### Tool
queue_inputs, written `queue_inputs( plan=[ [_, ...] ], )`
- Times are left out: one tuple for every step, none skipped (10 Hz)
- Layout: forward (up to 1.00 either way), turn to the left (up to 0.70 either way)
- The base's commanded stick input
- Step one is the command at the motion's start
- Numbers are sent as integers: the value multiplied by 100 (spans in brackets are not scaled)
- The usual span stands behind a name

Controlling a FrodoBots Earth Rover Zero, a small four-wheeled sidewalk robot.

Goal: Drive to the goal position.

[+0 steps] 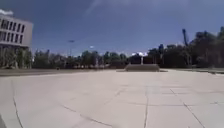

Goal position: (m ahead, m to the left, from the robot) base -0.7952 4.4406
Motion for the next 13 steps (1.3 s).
queue_inputs(
  plan=[
    [70,0],
    [70,0],
    [70,1],
    [70,0],
    [70,0],
    [69,0],
    [68,0],
    [68,0],
    [67,0],
    [67,0],
    [66,0],
    [67,0],
    [70,0]
  ],
)
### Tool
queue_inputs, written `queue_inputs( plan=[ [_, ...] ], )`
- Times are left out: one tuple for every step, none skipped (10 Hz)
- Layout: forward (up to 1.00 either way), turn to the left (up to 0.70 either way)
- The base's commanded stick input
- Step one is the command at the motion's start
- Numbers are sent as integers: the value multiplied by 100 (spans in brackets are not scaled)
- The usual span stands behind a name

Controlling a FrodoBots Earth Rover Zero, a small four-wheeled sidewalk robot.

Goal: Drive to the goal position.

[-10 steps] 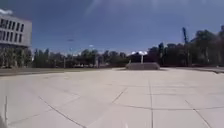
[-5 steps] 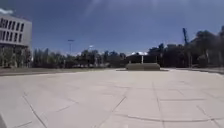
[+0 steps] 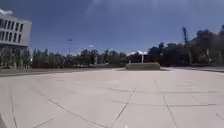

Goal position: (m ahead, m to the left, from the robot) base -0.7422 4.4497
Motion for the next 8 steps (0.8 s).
queue_inputs(
  plan=[
    [70,0],
    [70,0],
    [70,1],
    [70,3],
    [70,4],
    [70,33],
    [70,21],
    [70,3]
  ],
)
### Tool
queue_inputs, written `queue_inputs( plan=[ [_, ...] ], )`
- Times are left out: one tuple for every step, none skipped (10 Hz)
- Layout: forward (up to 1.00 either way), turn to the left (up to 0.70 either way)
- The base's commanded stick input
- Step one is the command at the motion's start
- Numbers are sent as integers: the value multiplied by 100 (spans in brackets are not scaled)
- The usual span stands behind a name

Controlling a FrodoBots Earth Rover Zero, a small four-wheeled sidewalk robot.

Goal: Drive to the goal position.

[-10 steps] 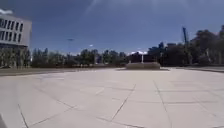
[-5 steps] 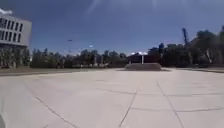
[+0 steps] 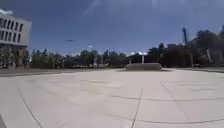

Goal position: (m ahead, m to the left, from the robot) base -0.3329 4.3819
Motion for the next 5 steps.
queue_inputs(
  plan=[
    [70,2],
    [70,1],
    [70,0],
    [70,0],
    [70,0]
  ],
)
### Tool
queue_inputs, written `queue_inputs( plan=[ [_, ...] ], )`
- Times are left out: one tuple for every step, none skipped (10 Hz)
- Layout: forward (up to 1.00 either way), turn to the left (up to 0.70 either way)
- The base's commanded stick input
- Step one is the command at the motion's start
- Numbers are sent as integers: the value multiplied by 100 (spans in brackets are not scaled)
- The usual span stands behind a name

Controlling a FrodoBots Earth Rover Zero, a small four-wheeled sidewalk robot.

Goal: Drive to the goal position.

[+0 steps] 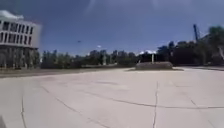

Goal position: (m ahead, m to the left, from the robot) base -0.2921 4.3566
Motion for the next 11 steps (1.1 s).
queue_inputs(
  plan=[
    [70,0],
    [70,0],
    [70,0],
    [70,0],
    [70,0],
    [70,0],
    [70,0],
    [70,31],
    [70,35],
    [70,35],
    [70,35]
  ],
)
